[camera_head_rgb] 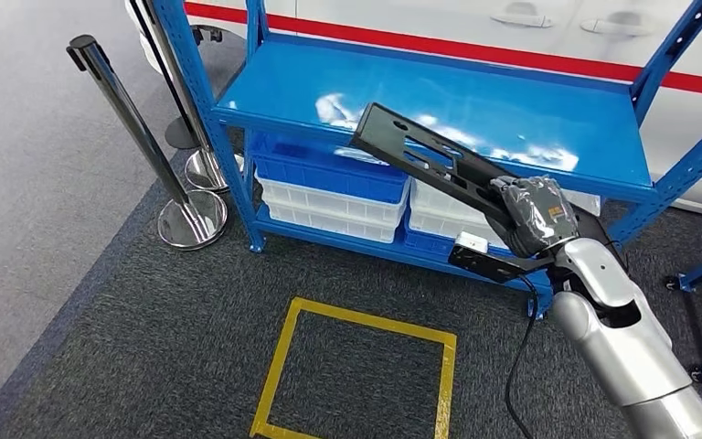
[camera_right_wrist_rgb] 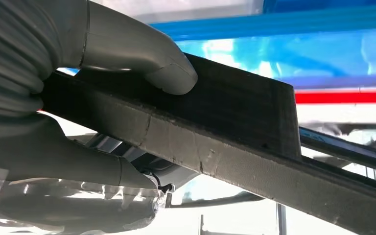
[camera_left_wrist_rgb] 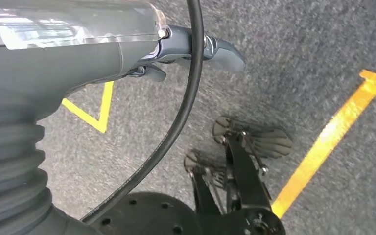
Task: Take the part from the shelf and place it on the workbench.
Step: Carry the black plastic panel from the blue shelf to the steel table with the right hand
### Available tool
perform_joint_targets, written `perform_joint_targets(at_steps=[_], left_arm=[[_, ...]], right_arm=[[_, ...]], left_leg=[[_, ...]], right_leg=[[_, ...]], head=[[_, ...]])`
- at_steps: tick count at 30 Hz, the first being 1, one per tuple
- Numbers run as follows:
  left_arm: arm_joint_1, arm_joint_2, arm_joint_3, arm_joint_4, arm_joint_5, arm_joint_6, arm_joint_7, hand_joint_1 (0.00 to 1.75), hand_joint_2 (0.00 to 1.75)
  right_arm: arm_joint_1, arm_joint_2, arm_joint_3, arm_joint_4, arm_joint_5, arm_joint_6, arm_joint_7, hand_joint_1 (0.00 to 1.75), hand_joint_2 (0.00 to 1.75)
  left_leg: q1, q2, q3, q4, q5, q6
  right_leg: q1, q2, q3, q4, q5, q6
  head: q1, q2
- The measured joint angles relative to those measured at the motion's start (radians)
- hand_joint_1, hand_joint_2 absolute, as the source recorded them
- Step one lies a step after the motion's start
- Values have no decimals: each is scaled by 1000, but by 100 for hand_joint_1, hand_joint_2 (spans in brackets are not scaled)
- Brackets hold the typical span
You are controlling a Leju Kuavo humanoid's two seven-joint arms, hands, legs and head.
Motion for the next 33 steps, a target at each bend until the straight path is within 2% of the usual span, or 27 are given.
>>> perform_joint_targets(at_steps=[1,3,4,6,7,8,9,10,11,12,13,14,15,17,18,19,21,23,24,25,26,27,29,30,31,32,33], left_arm=[[1,0,0,0,3,-3,-4,0,175],[4,0,0,0,9,-8,-8,0,175],[6,-1,0,1,11,-9,-9,0,175],[8,-2,-1,2,15,-11,-12,0,175],[7,-2,-1,2,17,-12,-13,0,175],[7,-1,-2,2,19,-12,-14,0,175],[8,-1,-3,3,21,-12,-15,0,175],[8,-1,-4,3,22,-12,-15,0,175],[9,-1,-6,3,23,-12,-16,0,175],[8,0,-7,3,23,-12,-17,0,175],[7,0,-8,3,24,-12,-17,0,175],[5,0,-8,4,24,-12,-18,0,175],[5,0,-9,4,25,-12,-18,0,175],[5,1,-12,5,26,-11,-18,0,175],[7,1,-13,6,26,-10,-19,0,175],[7,1,-14,6,27,-9,-21,0,175],[7,1,-15,8,31,-1,-30,0,175],[5,1,-15,9,34,9,-41,0,175],[5,1,-15,9,34,13,-45,0,175],[6,1,-15,10,35,16,-49,0,175],[7,1,-15,11,36,19,-54,0,175],[7,1,-15,12,37,24,-63,0,175],[4,1,-15,13,39,35,-91,0,175],[3,1,-15,14,41,41,-106,0,175],[4,2,-15,14,42,49,-118,0,175],[6,4,-15,14,42,57,-127,0,175],[9,6,-15,14,43,65,-133,0,175]], right_arm=[[-2,0,1,0,0,0,0,171,175],[-2,0,3,1,0,-1,-2,171,175],[-2,0,4,2,0,-1,-4,171,175],[-3,0,7,3,1,-1,-7,171,175],[-3,0,8,3,2,-1,-8,171,175],[-2,0,10,5,3,0,-7,171,175],[-2,0,13,7,4,0,-7,171,175],[-1,0,15,9,5,1,-7,171,175],[-1,0,17,10,6,2,-7,171,175],[-3,0,19,10,7,3,-7,171,175],[-4,0,20,10,8,5,-6,171,175],[-6,0,20,10,8,6,-4,171,175],[-8,0,21,10,8,6,-3,171,175],[-8,0,22,10,7,5,-1,171,175],[-8,0,22,10,7,5,-1,171,175],[-8,0,22,10,7,5,-1,171,175],[-6,0,23,9,9,5,1,171,175],[4,-1,23,7,12,7,7,171,175],[10,-1,24,6,14,8,10,171,175],[15,-1,25,4,16,10,14,171,175],[18,-1,25,0,19,12,16,171,175],[22,-1,26,-4,22,12,18,171,175],[34,-2,25,-18,33,11,21,171,175],[43,-1,25,-28,44,10,23,171,175],[55,0,26,-39,58,9,28,171,175],[67,2,28,-51,74,9,34,171,175],[80,5,31,-63,89,7,41,171,175]], left_leg=[[0,0,-2,0,6,-6],[1,-3,-8,3,9,-19],[3,-5,-16,21,-10,-25],[10,-8,-50,113,-88,-38],[13,-7,-71,179,-129,-44],[17,-7,-86,237,-156,-50],[20,-7,-88,269,-164,-54],[23,-6,-72,262,-153,-56],[24,-2,-36,216,-129,-57],[25,10,12,144,-107,-57],[21,24,55,77,-91,-53],[17,36,82,29,-81,-45],[12,44,94,4,-80,-37],[7,33,89,-3,-75,-20],[9,24,88,-10,-72,-13],[11,15,88,-16,-66,-5],[13,-2,85,-24,-55,8],[11,-23,77,-23,-49,14],[9,-36,74,-22,-47,15],[7,-48,71,-19,-46,15],[6,-61,70,-15,-46,15],[6,-73,68,-11,-46,14],[4,-96,61,-2,-46,8],[5,-107,55,1,-45,2],[7,-118,50,2,-42,-4],[9,-130,46,1,-40,-11],[10,-129,43,2,-40,-17]], right_leg=[[3,-1,6,-18,-5,-6],[-1,-6,-1,-23,9,-22],[-4,-9,-6,-25,18,-30],[-8,-16,-21,-27,35,-40],[-8,-19,-30,-27,42,-41],[-8,-24,-38,-26,48,-40],[-9,-29,-46,-24,53,-38],[-10,-35,-52,-22,56,-36],[-11,-42,-56,-20,58,-33],[-12,-51,-59,-17,59,-31],[-11,-59,-61,-15,60,-27],[-10,-67,-61,-13,60,-22],[-8,-75,-61,-13,61,-16],[-5,-92,-59,-15,63,-3],[-6,-90,-60,-12,60,3],[-8,-76,-66,1,47,8],[-10,-28,-107,89,-10,11],[-9,-2,-170,218,-67,10],[-9,1,-188,255,-73,9],[-9,3,-190,256,-59,8],[-9,7,-172,219,-28,5],[-8,19,-142,155,11,0],[-9,58,-86,39,55,-7],[-9,71,-74,10,60,-9],[-7,74,-72,2,56,-10],[-6,63,-71,-3,57,-12],[-7,51,-69,-7,60,-16]], head=[[0,0],[0,0],[0,0],[0,0],[0,0],[0,0],[0,0],[0,0],[0,0],[0,0],[0,0],[0,0],[0,0],[0,0],[0,0],[0,0],[0,0],[0,0],[0,0],[0,0],[0,0],[0,0],[0,0],[0,0],[0,0],[0,0],[0,0]])
